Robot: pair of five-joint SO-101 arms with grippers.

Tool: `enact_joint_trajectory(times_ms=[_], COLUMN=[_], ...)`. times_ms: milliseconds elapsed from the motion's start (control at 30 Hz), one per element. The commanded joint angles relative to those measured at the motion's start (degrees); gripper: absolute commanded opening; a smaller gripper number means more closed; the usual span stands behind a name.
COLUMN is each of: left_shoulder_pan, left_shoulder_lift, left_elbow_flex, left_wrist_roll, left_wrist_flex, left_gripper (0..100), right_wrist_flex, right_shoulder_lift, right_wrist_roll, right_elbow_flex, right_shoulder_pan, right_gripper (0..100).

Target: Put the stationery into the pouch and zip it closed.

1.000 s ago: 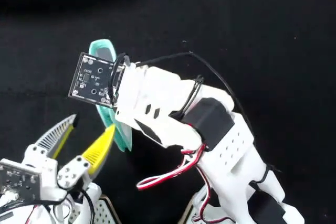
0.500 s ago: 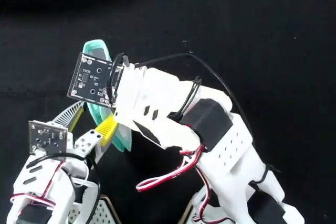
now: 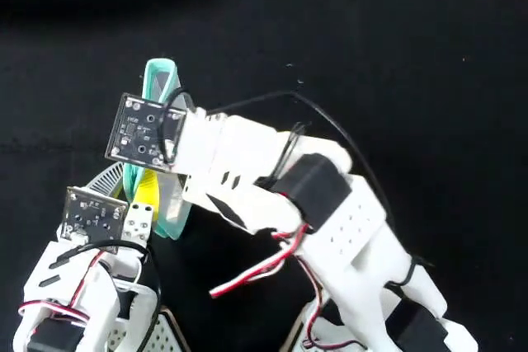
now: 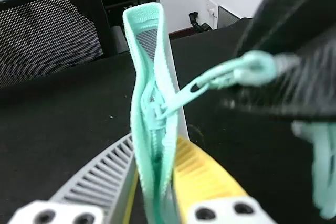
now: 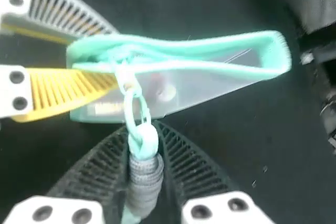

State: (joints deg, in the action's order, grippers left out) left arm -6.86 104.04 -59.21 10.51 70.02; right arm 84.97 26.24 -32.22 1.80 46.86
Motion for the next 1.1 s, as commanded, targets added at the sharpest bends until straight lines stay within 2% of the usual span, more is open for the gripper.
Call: enact_joint_trajectory(times_ms=[0, 200, 367, 533, 667, 800, 1067], left_shoulder_pan=[0.48, -0.04, -5.76, -7.52, -7.34, -7.34, -7.34], left_shoulder_lift=[0.35, 0.26, 0.26, 0.26, 0.26, 0.26, 0.26], left_elbow_flex=[1.63, 9.36, 8.92, 4.62, 1.54, -0.48, -1.19], left_wrist_roll=[2.02, 8.44, 9.67, 9.67, 9.67, 9.58, 9.58], left_wrist_flex=[-0.7, 4.22, 7.3, 7.03, 4.4, 1.58, 2.37], left_gripper=[3, 3, 3, 3, 3, 3, 3], right_wrist_flex=[-0.7, -5.8, -10.29, -11.43, -11.43, -11.08, -11.52], right_shoulder_lift=[3.21, 15.16, 22.11, 25.36, 25.98, 26.07, 25.8], right_wrist_roll=[1.41, 5.27, 8.35, 11.34, 11.34, 11.25, 11.34], right_elbow_flex=[-2.51, -10.59, -20.53, -23.25, -23.16, -23.16, -23.08], right_shoulder_pan=[0.18, 0.18, 0.26, 0.26, 0.88, 5.71, 6.77], right_gripper=[1.2, 1.3, 3.8, 14.5, 13.5, 13.7, 13.9])
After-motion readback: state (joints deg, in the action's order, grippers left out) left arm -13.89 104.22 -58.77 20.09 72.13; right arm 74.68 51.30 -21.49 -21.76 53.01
